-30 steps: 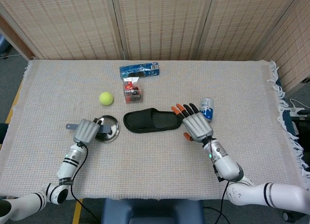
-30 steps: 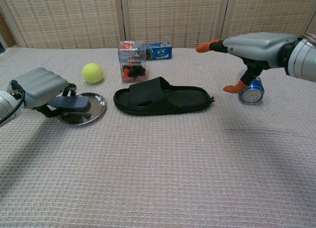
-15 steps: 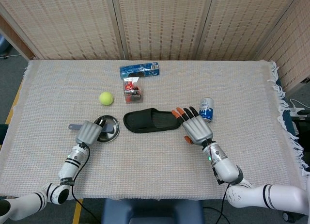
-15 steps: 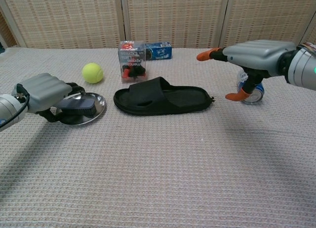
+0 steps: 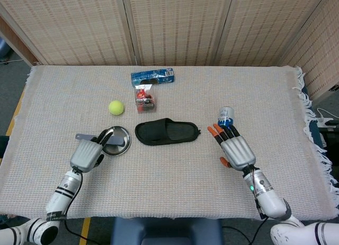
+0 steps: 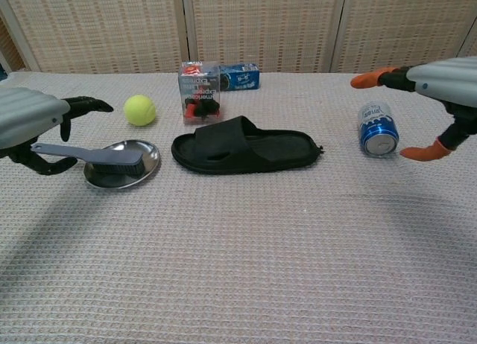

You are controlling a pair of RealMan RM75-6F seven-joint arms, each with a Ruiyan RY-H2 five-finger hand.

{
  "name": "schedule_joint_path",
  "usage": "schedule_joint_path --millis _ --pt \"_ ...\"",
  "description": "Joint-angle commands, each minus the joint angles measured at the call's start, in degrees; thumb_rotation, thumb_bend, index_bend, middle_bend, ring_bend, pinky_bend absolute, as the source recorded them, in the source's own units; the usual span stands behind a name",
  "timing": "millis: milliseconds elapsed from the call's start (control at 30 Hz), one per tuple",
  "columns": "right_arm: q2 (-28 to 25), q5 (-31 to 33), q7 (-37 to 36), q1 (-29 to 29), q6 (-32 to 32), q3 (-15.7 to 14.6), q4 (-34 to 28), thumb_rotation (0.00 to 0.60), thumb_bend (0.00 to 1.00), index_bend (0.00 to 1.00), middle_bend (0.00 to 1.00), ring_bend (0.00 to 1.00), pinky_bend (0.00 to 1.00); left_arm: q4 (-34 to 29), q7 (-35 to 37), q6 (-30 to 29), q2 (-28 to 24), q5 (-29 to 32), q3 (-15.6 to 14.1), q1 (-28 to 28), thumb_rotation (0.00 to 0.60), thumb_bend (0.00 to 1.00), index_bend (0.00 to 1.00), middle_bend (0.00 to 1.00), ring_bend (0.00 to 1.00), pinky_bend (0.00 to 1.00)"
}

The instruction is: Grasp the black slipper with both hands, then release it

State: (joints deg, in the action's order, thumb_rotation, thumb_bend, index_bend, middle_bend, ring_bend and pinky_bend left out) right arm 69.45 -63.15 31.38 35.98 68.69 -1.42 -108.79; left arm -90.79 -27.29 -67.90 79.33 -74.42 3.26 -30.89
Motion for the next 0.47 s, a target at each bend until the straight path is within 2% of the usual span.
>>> schedule_joint_path --millis 33,100,200,233,333,467 --pt "-3.58 -14.54 -3.18 -12.59 13.48 -10.23 0.88 0.6 0.17 0.0 0.0 0.0 0.0 -1.96 33.38 -18.85 -13.96 -14.61 -9.94 16.88 0.6 0.39 0.01 0.02 0.0 0.21" --pt "-3.06 -19.14 -5.75 -17.41 18.32 -13.23 4.67 0.6 0.17 0.0 0.0 0.0 0.0 2.4 40.38 -23.6 -13.94 -15.23 -11.04 20.85 0.6 0.38 0.01 0.02 0.0 0.17" --pt "-3.05 -21.81 -12.42 -22.45 21.83 -15.36 8.37 0.6 0.17 0.0 0.0 0.0 0.0 5.93 43.92 -27.71 -14.57 -15.39 -9.49 22.87 0.6 0.38 0.0 0.02 0.01 0.16" --pt "-3.05 -22.08 -12.96 -23.67 22.61 -15.38 9.76 0.6 0.17 0.0 0.0 0.0 0.0 7.11 44.68 -28.72 -14.19 -14.92 -8.44 23.28 0.6 0.38 0.0 0.03 0.01 0.16" --pt "-2.57 -20.78 -12.61 -25.92 23.18 -14.3 12.52 0.6 0.17 0.0 0.0 0.0 0.0 8.23 43.48 -27.31 -14.08 -14.28 -7.99 23.52 0.6 0.38 0.0 0.03 0.01 0.17" --pt "-3.12 -19.29 -13.53 -26.19 20.78 -12.51 12.23 0.6 0.17 0.0 0.0 0.0 0.0 8.27 40.74 -26.72 -13.93 -14.33 -6.99 23.53 0.6 0.39 0.0 0.02 0.0 0.17"
